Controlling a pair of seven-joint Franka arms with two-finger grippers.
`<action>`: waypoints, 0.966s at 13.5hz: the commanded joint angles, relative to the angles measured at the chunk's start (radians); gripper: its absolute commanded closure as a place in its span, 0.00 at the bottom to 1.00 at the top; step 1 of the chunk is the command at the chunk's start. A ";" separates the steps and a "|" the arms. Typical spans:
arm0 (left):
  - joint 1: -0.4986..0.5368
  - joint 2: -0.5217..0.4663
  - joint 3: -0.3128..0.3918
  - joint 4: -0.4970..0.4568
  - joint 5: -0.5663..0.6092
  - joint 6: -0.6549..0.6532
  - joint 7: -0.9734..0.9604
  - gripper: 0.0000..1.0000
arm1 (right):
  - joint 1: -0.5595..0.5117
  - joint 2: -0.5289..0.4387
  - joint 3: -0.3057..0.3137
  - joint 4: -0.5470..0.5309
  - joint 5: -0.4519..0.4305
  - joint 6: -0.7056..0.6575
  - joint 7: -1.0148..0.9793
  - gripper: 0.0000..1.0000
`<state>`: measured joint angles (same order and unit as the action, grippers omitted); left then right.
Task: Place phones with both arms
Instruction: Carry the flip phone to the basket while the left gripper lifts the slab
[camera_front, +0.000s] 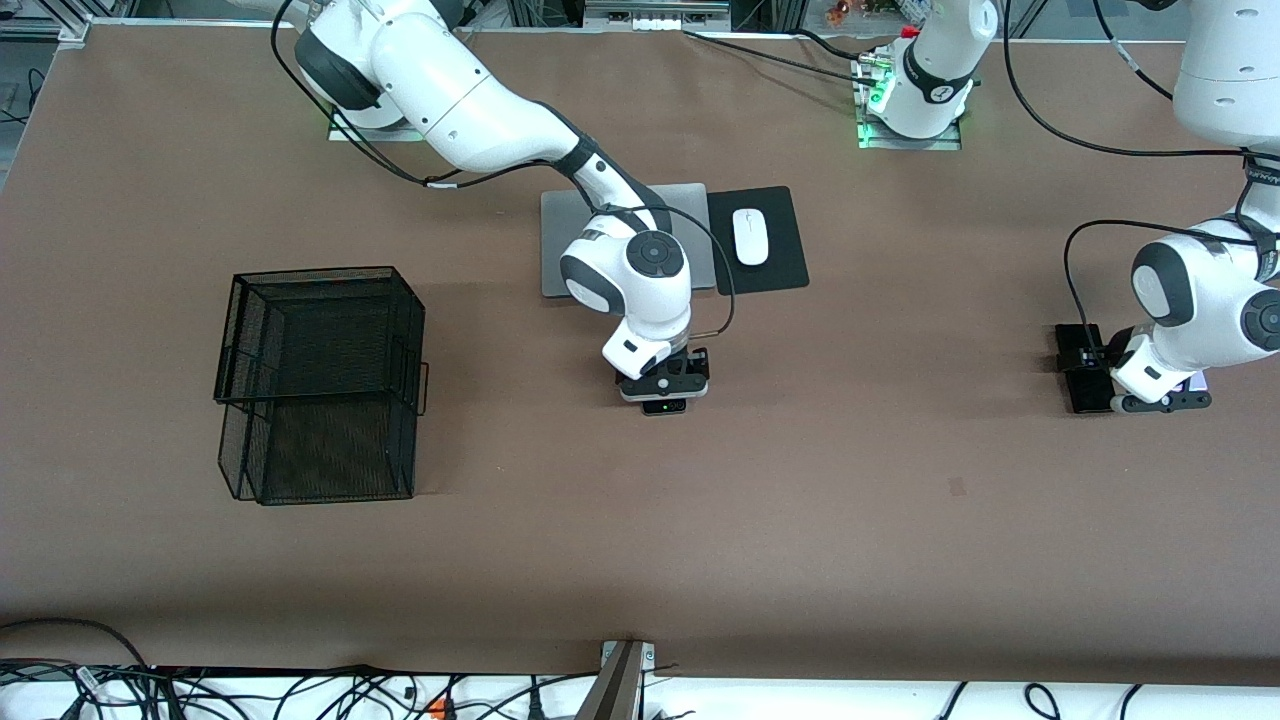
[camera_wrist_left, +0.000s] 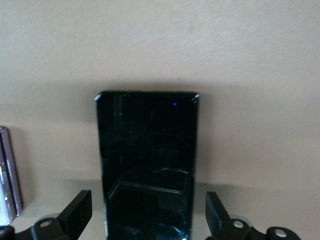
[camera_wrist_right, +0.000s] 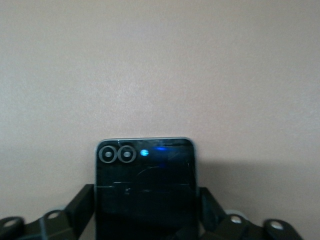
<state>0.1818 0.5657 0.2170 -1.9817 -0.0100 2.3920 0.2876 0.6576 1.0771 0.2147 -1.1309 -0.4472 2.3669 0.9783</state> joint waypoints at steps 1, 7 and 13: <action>0.030 0.014 -0.014 0.001 -0.071 0.012 0.054 0.00 | -0.003 0.020 0.000 0.026 -0.018 0.000 0.000 0.83; 0.030 0.019 -0.015 0.001 -0.105 0.010 0.071 0.28 | -0.053 -0.113 0.083 0.031 -0.007 -0.239 -0.020 1.00; 0.015 0.010 -0.015 0.024 -0.107 -0.029 0.082 0.76 | -0.096 -0.327 0.108 0.031 0.077 -0.518 -0.117 1.00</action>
<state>0.2023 0.5819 0.2066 -1.9770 -0.0867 2.3932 0.3429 0.5928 0.8405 0.3106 -1.0696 -0.4169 1.9361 0.9310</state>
